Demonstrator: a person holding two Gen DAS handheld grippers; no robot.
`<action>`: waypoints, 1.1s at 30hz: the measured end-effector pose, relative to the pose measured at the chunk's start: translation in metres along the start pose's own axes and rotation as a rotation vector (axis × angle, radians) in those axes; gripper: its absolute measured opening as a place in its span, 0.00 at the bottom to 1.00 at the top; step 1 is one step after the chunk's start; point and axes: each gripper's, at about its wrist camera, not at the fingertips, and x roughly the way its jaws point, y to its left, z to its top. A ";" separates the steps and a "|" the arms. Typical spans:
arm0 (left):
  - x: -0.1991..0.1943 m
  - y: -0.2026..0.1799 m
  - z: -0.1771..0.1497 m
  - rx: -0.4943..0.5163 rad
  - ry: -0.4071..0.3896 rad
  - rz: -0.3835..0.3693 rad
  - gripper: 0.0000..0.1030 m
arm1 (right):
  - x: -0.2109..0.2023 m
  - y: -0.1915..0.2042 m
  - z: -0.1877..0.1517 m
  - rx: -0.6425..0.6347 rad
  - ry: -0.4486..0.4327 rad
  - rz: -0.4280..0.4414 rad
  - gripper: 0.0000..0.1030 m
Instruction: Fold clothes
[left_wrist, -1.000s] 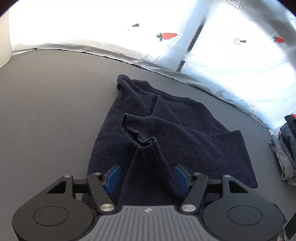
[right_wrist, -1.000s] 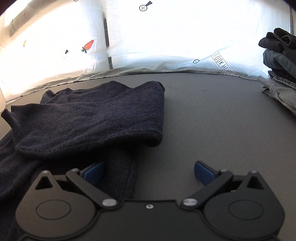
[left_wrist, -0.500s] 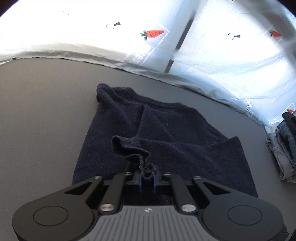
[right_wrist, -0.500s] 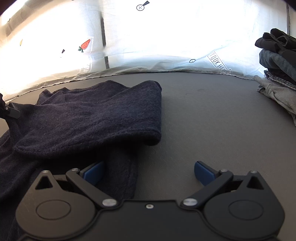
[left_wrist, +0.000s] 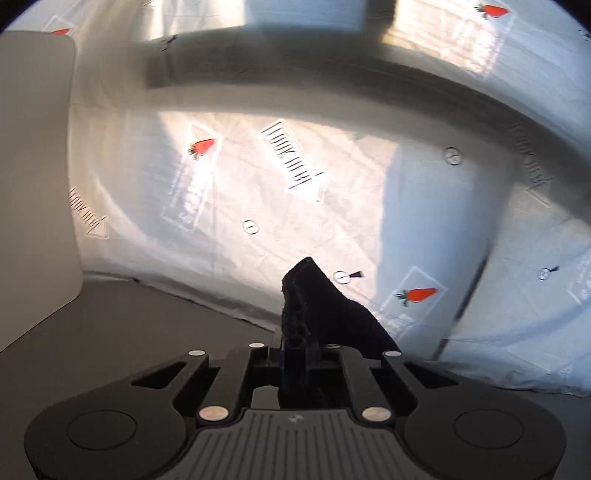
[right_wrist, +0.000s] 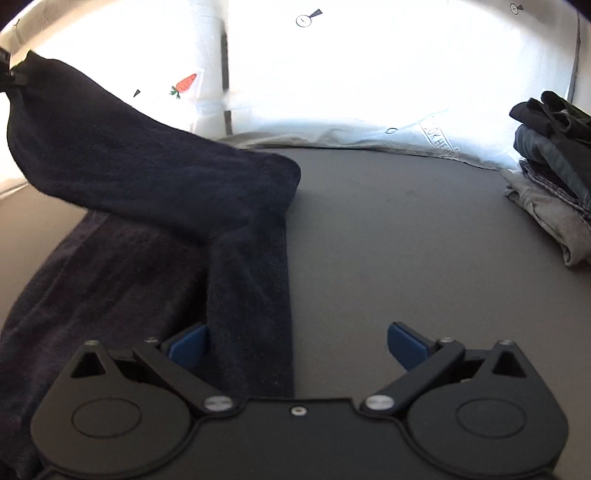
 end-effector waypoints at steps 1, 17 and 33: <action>0.011 0.016 -0.001 -0.050 0.050 0.084 0.16 | -0.001 0.002 0.001 0.000 -0.003 0.021 1.00; -0.085 -0.032 -0.178 0.072 0.532 -0.082 0.50 | -0.014 0.013 -0.010 -0.063 0.009 0.095 0.97; -0.137 -0.042 -0.217 0.223 0.614 -0.126 0.62 | -0.053 0.027 -0.046 -0.138 0.064 0.257 0.54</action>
